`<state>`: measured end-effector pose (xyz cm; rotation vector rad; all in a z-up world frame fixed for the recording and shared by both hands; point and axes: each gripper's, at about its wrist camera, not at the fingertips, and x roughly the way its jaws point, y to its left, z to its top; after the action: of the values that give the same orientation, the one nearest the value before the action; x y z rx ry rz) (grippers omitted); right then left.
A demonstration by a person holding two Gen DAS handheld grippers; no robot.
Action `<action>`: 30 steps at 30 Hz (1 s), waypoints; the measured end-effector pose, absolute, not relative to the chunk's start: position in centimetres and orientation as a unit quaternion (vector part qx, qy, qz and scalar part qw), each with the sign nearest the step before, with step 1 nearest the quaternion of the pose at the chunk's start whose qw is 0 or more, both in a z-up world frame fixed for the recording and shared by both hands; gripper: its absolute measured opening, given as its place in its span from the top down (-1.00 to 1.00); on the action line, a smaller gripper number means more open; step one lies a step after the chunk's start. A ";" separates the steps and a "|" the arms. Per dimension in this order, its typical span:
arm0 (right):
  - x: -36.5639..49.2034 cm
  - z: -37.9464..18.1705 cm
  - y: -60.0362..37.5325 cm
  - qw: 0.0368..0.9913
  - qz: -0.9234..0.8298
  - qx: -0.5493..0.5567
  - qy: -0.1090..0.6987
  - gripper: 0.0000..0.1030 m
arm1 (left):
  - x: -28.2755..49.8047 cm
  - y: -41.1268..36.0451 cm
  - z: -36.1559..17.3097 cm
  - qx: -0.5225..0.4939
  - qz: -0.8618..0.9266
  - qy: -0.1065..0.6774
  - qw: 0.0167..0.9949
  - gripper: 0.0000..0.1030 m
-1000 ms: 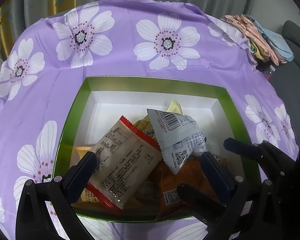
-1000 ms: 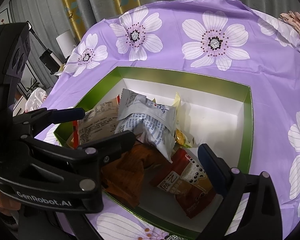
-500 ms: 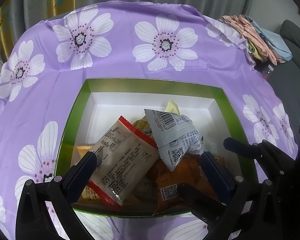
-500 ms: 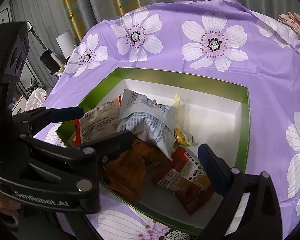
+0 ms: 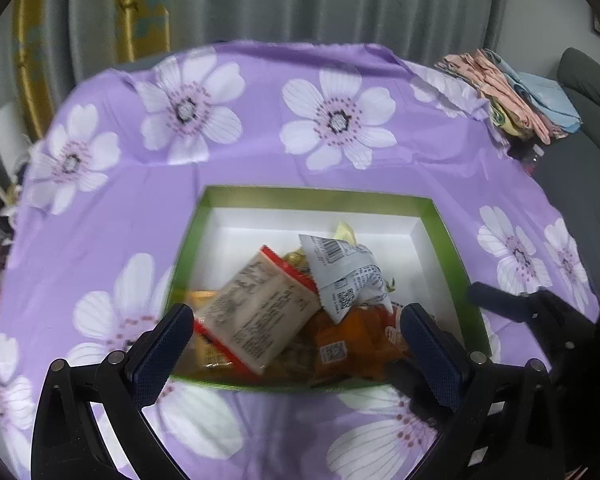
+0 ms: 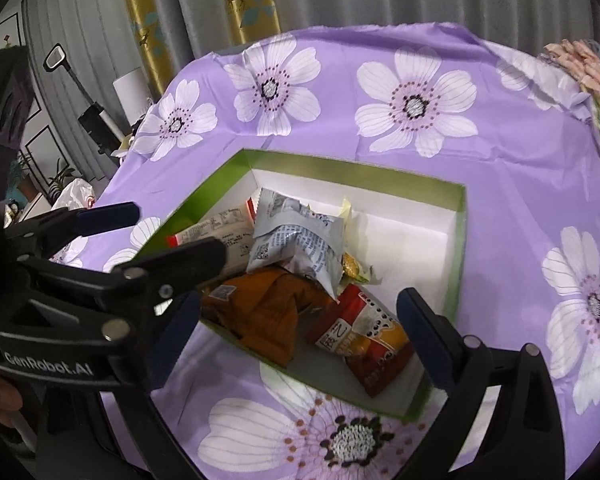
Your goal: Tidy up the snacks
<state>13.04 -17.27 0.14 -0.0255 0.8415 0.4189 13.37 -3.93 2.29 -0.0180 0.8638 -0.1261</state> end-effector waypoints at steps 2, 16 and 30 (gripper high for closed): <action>12.4 1.0 -17.3 0.896 0.191 -0.016 0.401 -1.00 | 12.3 -3.9 3.2 0.009 -0.033 0.409 0.912 -0.99; 8.3 5.5 -16.6 0.913 0.172 -0.046 0.367 -1.00 | 7.6 -2.7 7.8 0.018 0.007 0.372 0.928 -0.99; 7.1 7.1 -16.2 0.918 0.168 -0.052 0.355 -1.00 | 6.4 -1.7 9.1 0.010 0.017 0.364 0.931 -0.99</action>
<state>7.15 -16.21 7.05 -0.1068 0.7293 0.3444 6.44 -1.70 9.07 0.0205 0.7448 0.0353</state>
